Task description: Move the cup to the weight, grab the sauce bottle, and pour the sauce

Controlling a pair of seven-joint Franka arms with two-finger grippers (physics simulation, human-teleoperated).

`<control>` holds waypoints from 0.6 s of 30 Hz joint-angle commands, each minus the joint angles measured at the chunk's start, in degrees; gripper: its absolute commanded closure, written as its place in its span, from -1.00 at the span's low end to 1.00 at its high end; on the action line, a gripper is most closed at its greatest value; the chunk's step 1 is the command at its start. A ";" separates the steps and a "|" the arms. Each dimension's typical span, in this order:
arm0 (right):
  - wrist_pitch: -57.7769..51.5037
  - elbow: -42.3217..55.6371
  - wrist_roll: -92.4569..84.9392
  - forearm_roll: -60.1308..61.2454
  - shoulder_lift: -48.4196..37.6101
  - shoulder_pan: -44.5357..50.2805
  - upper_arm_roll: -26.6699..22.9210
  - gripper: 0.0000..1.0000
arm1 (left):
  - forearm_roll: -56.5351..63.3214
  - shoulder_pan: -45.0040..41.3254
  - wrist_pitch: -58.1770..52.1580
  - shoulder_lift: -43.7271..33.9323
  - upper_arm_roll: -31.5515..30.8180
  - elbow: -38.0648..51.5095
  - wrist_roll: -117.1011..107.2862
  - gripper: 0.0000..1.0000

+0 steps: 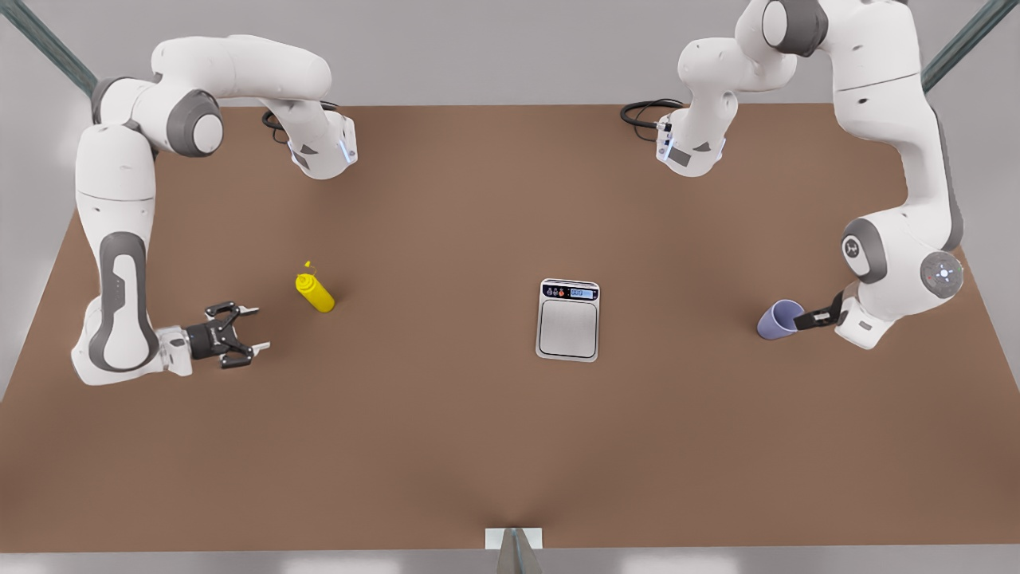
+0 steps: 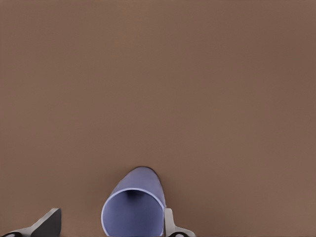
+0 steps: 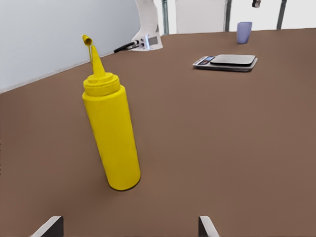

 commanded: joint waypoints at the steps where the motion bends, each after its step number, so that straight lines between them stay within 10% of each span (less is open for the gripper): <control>1: -0.03 -0.09 -0.73 0.00 0.37 0.14 0.10 -1.00 | 0.34 0.00 0.11 0.12 0.00 -0.04 0.00 -1.00; 18: -6.80 -1.67 -14.80 -1.14 4.67 0.93 5.11 -1.00 | -0.27 0.18 6.79 2.84 3.08 -7.77 6.94 -1.00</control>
